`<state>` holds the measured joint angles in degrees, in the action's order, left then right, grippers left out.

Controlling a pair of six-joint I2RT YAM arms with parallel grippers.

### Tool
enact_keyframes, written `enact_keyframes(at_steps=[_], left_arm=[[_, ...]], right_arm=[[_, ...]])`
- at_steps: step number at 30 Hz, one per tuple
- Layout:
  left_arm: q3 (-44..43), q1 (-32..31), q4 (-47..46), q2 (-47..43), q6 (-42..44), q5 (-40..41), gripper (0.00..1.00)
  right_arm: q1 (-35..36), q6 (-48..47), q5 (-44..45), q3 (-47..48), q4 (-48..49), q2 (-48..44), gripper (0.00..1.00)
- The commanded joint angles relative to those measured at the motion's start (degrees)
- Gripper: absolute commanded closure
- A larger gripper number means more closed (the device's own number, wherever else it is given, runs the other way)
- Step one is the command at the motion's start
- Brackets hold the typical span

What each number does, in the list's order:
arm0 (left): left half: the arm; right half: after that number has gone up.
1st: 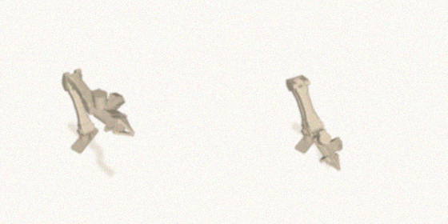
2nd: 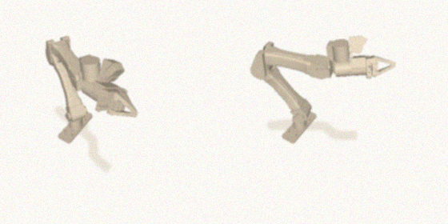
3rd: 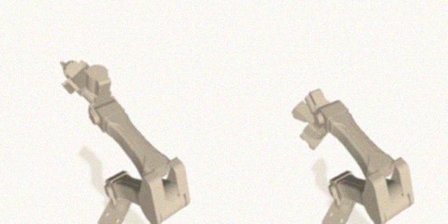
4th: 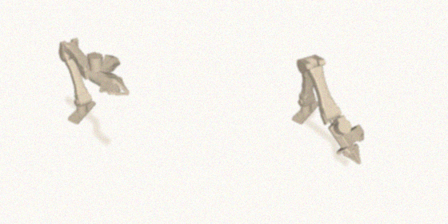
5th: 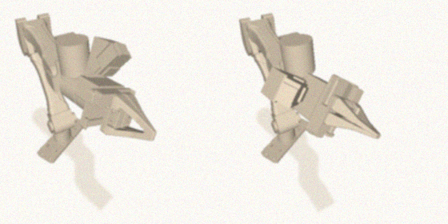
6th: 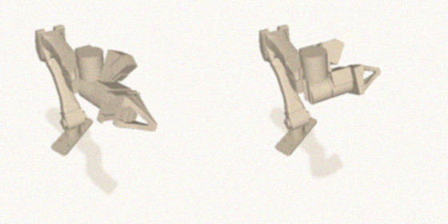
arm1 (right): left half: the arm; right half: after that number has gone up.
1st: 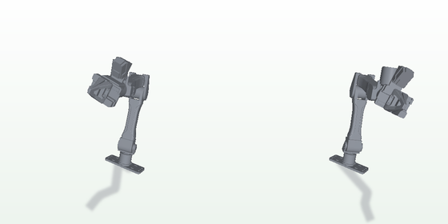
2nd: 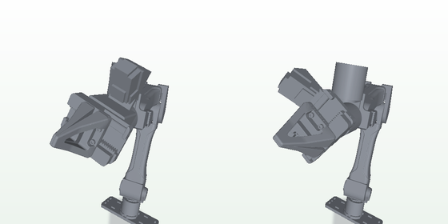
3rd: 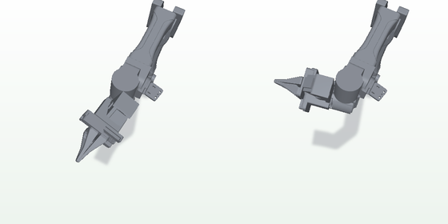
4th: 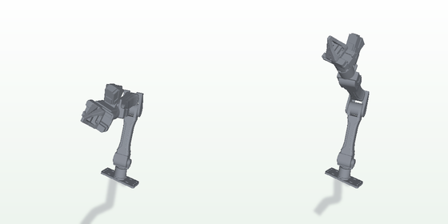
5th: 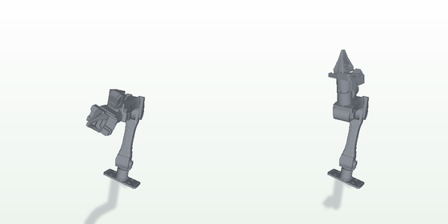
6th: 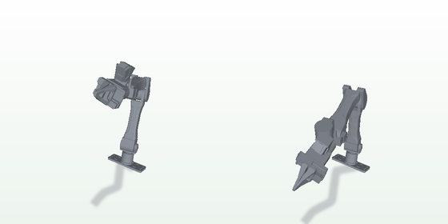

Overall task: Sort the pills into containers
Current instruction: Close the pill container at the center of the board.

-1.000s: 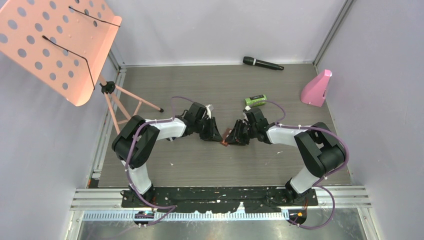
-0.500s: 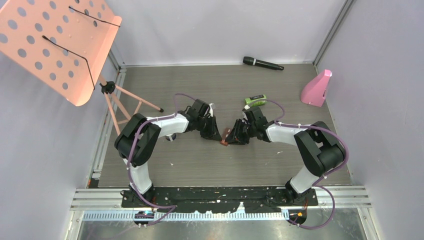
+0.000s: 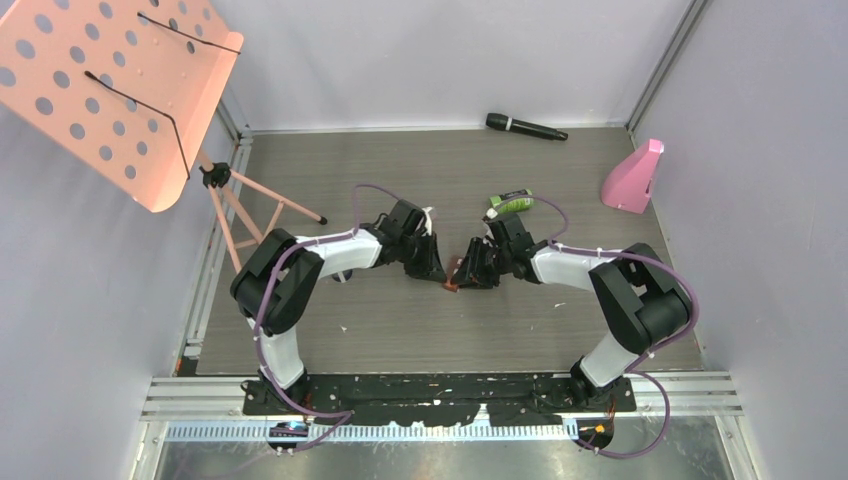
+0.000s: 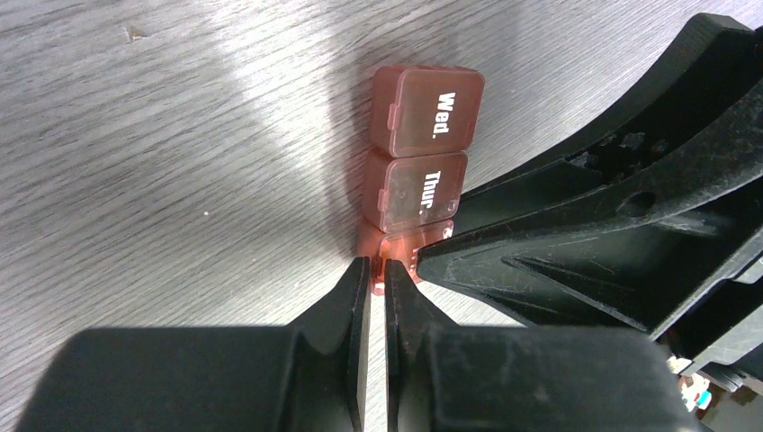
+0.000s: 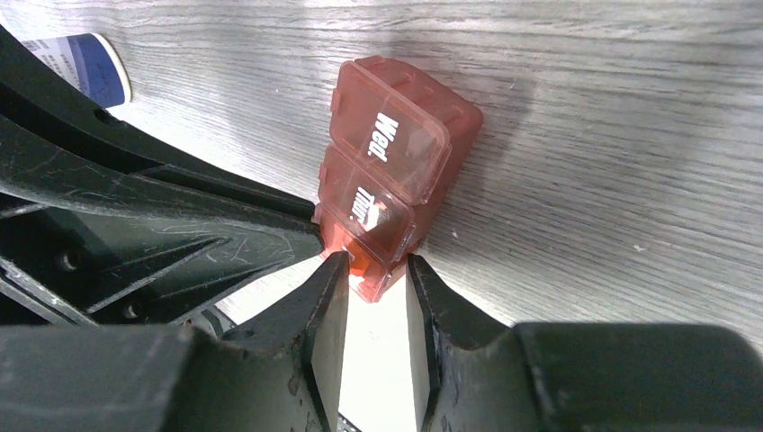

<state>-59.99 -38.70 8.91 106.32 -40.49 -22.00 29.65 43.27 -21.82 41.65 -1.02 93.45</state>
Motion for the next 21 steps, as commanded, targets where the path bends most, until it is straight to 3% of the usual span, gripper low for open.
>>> enact_keyframes(at_steps=[1,6,16,21], left_arm=[[3.61,-5.21,6.21,9.35,2.83,8.54,1.0],[2.99,-4.83,6.22,6.3,3.2,9.82,1.0],[-5.72,-0.25,6.81,-4.42,1.21,5.46,0.91],[-5.32,1.77,6.52,-8.67,0.34,5.01,0.88]], right_arm=[[2.51,-5.25,10.45,-2.83,-9.37,6.09,0.69],[2.69,-6.09,12.11,-1.38,-11.19,2.94,0.69],[0.74,-8.94,11.27,9.18,-18.78,-2.58,0.57],[-0.3,-8.99,11.0,13.17,-21.99,-4.89,0.5]])
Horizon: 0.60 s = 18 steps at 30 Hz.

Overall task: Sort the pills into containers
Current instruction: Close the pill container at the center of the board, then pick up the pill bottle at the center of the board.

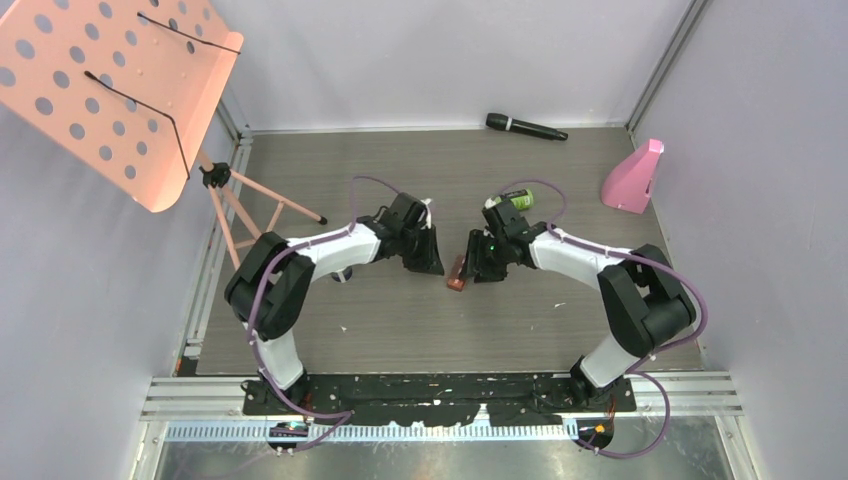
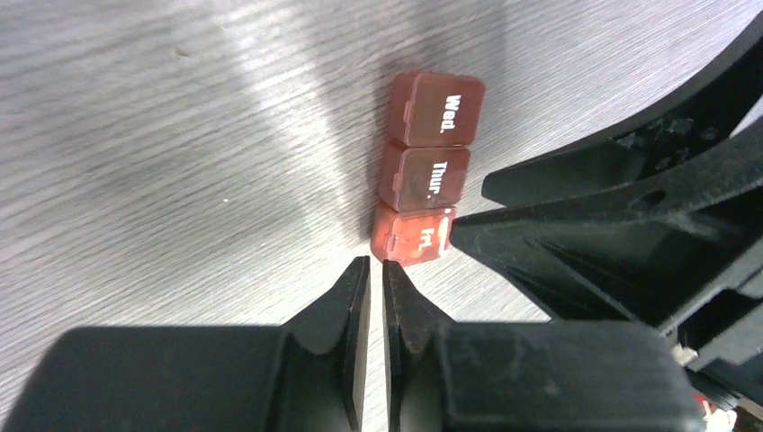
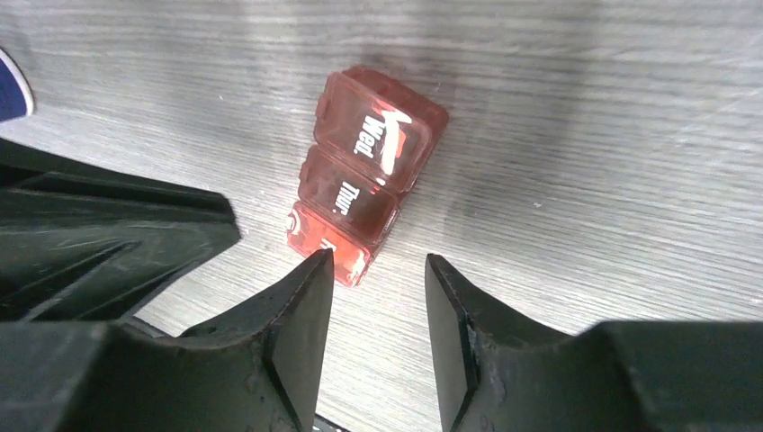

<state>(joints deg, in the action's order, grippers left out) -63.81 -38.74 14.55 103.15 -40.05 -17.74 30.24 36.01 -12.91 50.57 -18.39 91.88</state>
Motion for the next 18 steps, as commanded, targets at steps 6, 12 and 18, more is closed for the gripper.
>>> enact_keyframes(at_steps=[6,12,18], left_arm=[[0.55,4.07,0.29,-8.86,0.67,1.49,0.86],[3.21,5.15,-0.68,-14.75,4.97,6.4,0.83],[5.62,5.28,-1.32,-25.06,14.76,19.15,0.51]], right_arm=[[-1.97,-0.5,5.62,7.02,-6.22,-4.6,0.42],[-2.03,-2.95,14.9,10.67,-7.63,-3.26,0.24],[-2.81,-6.06,26.65,14.73,-8.67,-1.7,0.01]])
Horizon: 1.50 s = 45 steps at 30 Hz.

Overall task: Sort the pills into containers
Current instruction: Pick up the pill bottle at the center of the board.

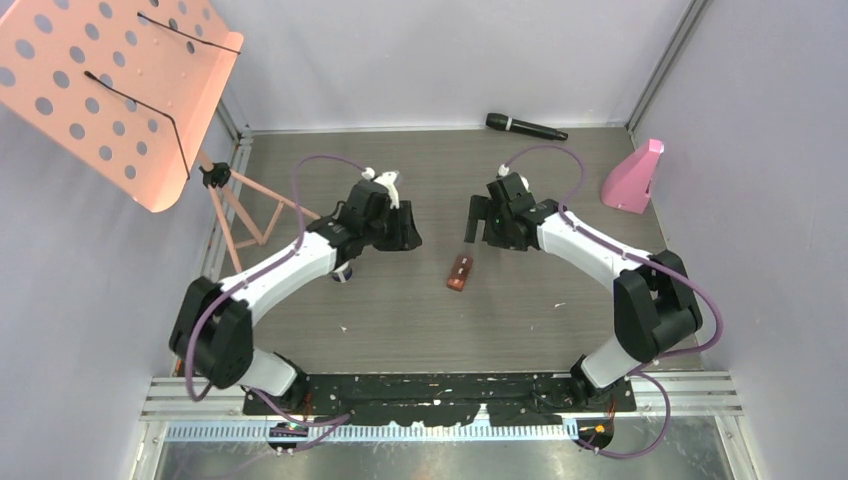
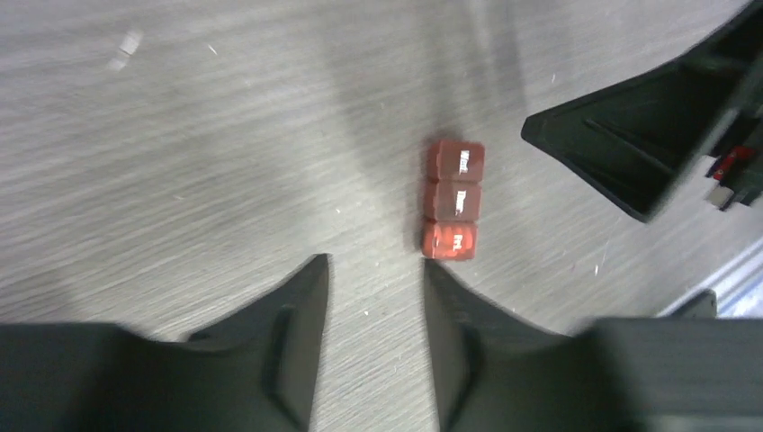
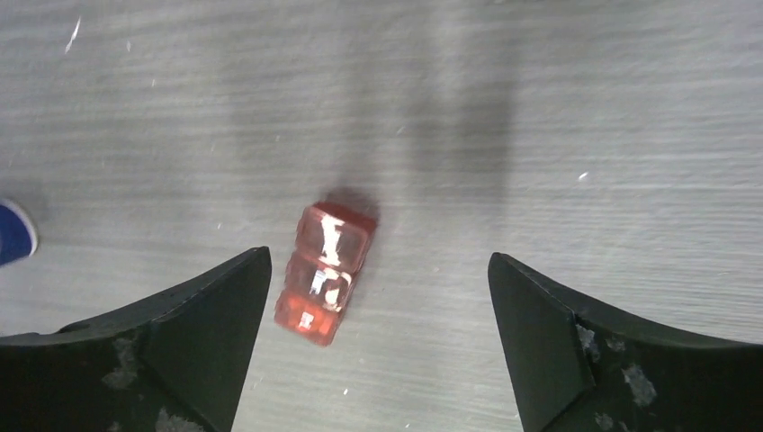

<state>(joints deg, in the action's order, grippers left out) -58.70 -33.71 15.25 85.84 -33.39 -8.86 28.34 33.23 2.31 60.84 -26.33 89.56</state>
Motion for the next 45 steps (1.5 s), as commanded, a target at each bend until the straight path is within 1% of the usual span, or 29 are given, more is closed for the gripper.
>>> enact_keyframes(at_steps=[1,3,4,6,9,10,11,13,15,16,17,18,19,20,21,22,23,24,25,27,29,32,35,38,42,45], left_arm=[[0.72,0.26,-2.05,-9.24,9.78,12.8,0.4],[0.67,0.36,-1.51,-11.41,12.84,17.87,0.04],[0.27,0.74,-0.88,-12.06,13.9,19.65,0.01],[-1.16,1.66,1.11,-12.82,15.42,20.18,0.01],[-1.67,2.39,2.42,-14.15,17.05,20.92,0.01],[-1.45,2.54,2.43,-14.62,17.57,21.11,0.01],[-1.24,2.66,2.28,-14.94,18.07,21.23,0.01],[-1.16,2.98,2.33,-15.51,18.91,20.61,0.01],[-0.96,2.99,2.46,-16.03,19.94,20.3,0.01],[-0.9,3.03,2.61,-16.25,20.42,20.27,0.02],[-0.82,3.04,2.8,-16.58,20.85,20.26,0.02],[-0.72,3.04,2.97,-16.85,21.21,20.24,0.02],[-0.57,3.12,3.15,-16.92,21.25,20.47,0.02],[-0.53,3.17,3.39,-17.06,21.21,20.54,0.02],[-0.46,3.28,3.72,-16.95,21.07,20.63,0.02],[-0.58,3.3,4.3,-16.96,20.71,20.64,0.02],[-0.73,3.38,5.06,-16.87,20.34,20.37,0.02],[-0.76,3.39,5.81,-16.82,20.22,19.77,0.02],[-0.68,3.39,6.25,-16.79,20.08,19.24,0.02],[-0.04,3.39,6.91,-16.84,19.82,18.67,0.02],[0.28,3.46,7.43,-16.81,19.56,18.62,0.02],[0.42,3.48,7.52,-16.48,18.75,18.53,0.02],[-0.2,3.57,7.52,-15.75,18.06,18.03,0.02],[-0.97,3.57,7.73,-15.07,18.05,17.7,0.02],[-1.69,3.74,8.79,-14.62,18.42,18.28,0.02],[-1.64,3.92,9.13,-14.69,18.45,18.36,0.02]], right_arm=[[-1.31,-3.89,12.48,5.12,-0.74,1.01,0.01],[-3.14,-5.78,14.06,7.63,-0.62,4.03,0.0],[-4.81,-5.85,14.26,10.07,-1.53,5.14,0.0],[-7.92,-3.9,12.73,13.83,-2.48,7.8,0.0],[-10.2,-1.72,12.16,18.94,-2.18,11.81,0.0],[-10.38,-2.97,12.5,23.09,-1.85,12.76,0.0],[-10.44,-4.08,12.21,24.41,-1.78,15.12,0.01],[-10.49,-11.06,9.78,29.92,-1.57,19.14,0.03],[-10.49,-26.08,7.91,35.85,-1.82,22.03,0.05],[-10.5,-30.76,6.53,36.64,-1.94,22.57,0.06],[-10.54,-40.83,5.5,37.4,-2.23,23.02,0.06],[-10.61,-45.87,1.78,37.5,-2.76,23.07,0.05],[-10.76,-56.91,-1.01,37.42,-5.05,23.04,0.05],[-10.85,-61.99,-3.92,37.38,-6.37,23.03,0.03],[-11.05,-69.03,-3.77,37.57,-8.15,23.29,0.03],[-11.3,-71.52,-2.89,37.98,-8.93,23.56,0.01],[-12.12,-75.22,-3.95,39.71,-11.75,24.46,0.01],[-12.63,-76.77,-5.15,40.9,-13.81,25.02,0.01],[-13.42,-79.78,-6.62,43.43,-18.47,26.4,0.01],[-13.85,-83.96,-7.35,46.24,-24.18,28.2,0.02],[-13.91,-87.97,-8.31,46.97,-27.46,29.18,0.03],[-13.73,-91.96,-8.63,46.99,-29.52,30.88,0.03],[-13.43,-94.0,-9.06,48.56,-32.67,33.02,0.06],[-12.93,-95.4,-11.01,48.41,-31.92,34.13,0.07],[-11.5,-97.26,-10.89,46.25,-26.9,34.35,0.07],[-10.54,-98.28,-10.47,46.14,-24.97,36.23,0.07]])
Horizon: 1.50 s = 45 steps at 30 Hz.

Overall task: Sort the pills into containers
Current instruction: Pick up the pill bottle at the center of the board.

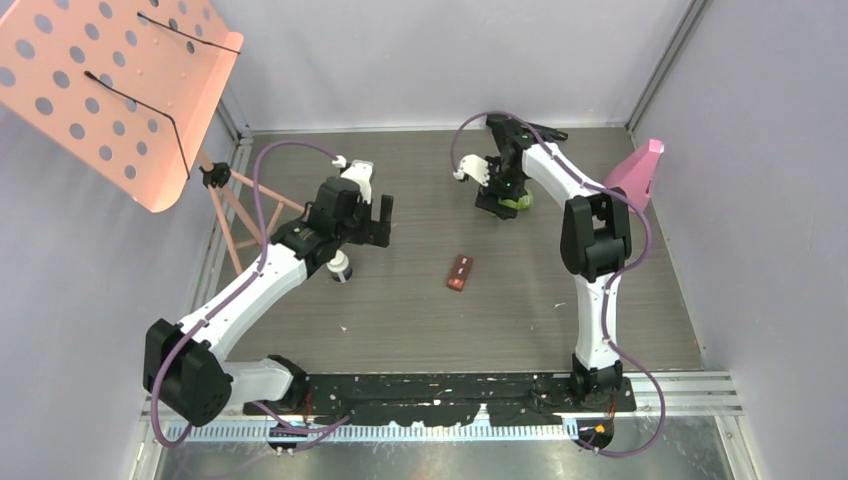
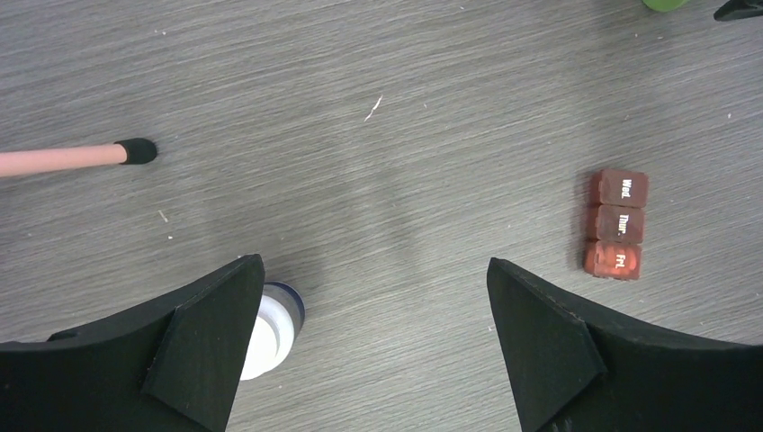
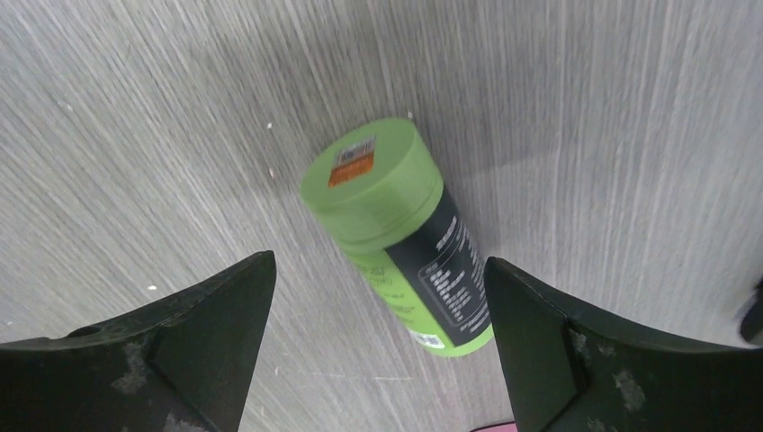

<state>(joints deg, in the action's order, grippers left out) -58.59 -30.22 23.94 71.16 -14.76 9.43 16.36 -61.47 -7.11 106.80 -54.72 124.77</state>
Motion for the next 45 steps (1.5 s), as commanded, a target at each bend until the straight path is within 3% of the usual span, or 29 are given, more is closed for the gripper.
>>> enact_keyframes(at_steps=[1,15,19,24,28,30,35,40,45], left_arm=[[-1.72,0.47,0.48,-0.08,-0.13,0.13,0.02],[0.19,0.75,0.23,-1.31,-0.37,-0.47,0.02],[0.32,0.86,0.1,-1.39,-0.35,-0.28,0.03],[0.26,0.86,-0.04,-1.61,-0.44,-0.01,0.03],[0.68,0.94,-0.4,-2.64,-0.44,1.16,0.03],[0.92,0.95,-0.62,-3.21,-0.44,1.6,0.02],[1.47,1.04,-1.16,-4.22,-0.52,1.83,0.02],[1.7,1.08,-1.84,-3.96,-1.39,-0.07,0.03],[1.69,1.04,-2.07,-3.54,-2.0,-1.5,0.03]], right_arm=[[1.55,-3.48,-0.88,0.69,3.41,1.49,0.08],[1.75,-5.22,1.69,0.25,5.4,3.02,0.22],[1.66,-3.12,0.37,0.3,7.7,2.65,0.52],[0.92,3.62,-5.73,-2.55,13.78,-2.23,0.66],[-0.78,14.47,-17.25,-14.12,30.95,-12.19,0.73],[-1.16,21.95,-18.95,-22.59,48.88,-17.63,0.74],[-1.33,38.27,-19.67,-40.37,77.04,-25.68,0.77],[-1.33,54.94,-18.12,-54.78,107.16,-26.88,0.77],[-1.5,69.93,-18.49,-62.37,133.49,-21.79,0.75]])
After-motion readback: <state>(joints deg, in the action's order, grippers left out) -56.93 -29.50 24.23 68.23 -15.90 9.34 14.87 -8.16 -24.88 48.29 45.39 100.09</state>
